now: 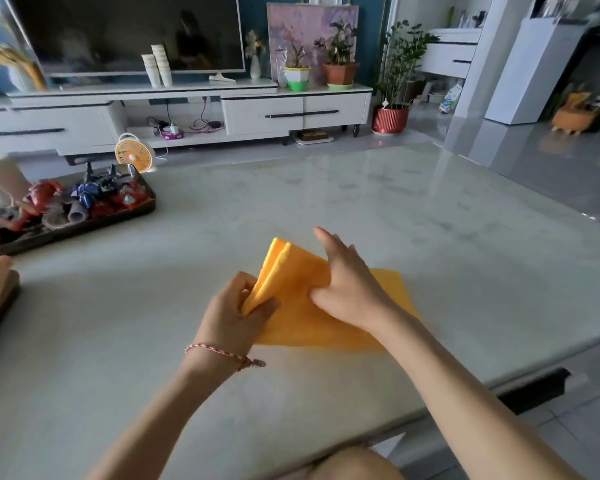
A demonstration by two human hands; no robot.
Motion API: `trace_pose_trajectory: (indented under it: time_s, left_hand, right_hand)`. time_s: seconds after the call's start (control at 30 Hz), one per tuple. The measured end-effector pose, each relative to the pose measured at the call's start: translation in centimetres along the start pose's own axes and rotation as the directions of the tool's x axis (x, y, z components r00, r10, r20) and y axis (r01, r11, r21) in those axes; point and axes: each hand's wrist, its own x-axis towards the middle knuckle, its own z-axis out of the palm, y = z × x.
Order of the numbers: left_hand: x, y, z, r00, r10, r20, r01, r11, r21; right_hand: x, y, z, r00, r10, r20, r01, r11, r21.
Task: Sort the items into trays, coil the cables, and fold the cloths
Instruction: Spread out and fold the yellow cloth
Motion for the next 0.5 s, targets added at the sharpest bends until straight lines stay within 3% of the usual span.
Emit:
trace_pose_trajectory:
  time_s: [0.03,0.1,0.2,0.23,0.3,0.37,0.43,0.5]
  left_hand:
    - [-0.1,0.8,-1.1,0.999,0.046,0.010,-0.045,0.997,-0.056]
    - [0.0,2.2,-3.9,0.994,0.111,0.020,-0.107,0.986,-0.125]
    - [0.9,3.4,-7.1,0.991,0.102,-0.091,-0.129,0.916,-0.380]
    - [1.2,3.5,-7.8,0.997,0.051,-0.064,-0.077,0.841,-0.535]
    - [1.0,3.1,-7.4,0.974,-0.079,0.211,0.209,0.664,-0.718]
    - [-0.4,2.3,-5.6,0.896,-0.195,0.400,0.418,0.678,-0.604]
    - [-1.2,1.7,-4.0,0.904,-0.268,0.334,0.415,0.738,-0.532]
    - [-1.3,1.1,-3.2,0.931,-0.306,0.200,0.365,0.753,-0.547]
  right_hand:
    - [0.3,-0.9,-0.7,0.999,-0.020,0.049,0.014,0.992,0.123]
    - [0.7,-2.1,-2.0,0.985,-0.103,0.139,0.076,0.979,0.187]
    - [0.8,-2.2,-3.5,0.951,-0.073,0.300,-0.045,0.928,0.370]
    - [0.8,-2.1,-3.4,0.940,-0.083,0.331,-0.106,0.851,0.514]
    - [0.7,-1.8,-2.4,0.947,-0.046,0.316,-0.216,0.637,0.740]
    - [1.0,-1.7,-1.0,0.969,0.072,0.238,-0.239,0.530,0.814]
    - [1.4,-1.6,0.1,0.964,0.164,0.211,-0.265,0.492,0.829]
    - [1.3,-1.4,0.5,0.941,0.170,0.291,-0.337,0.425,0.840]
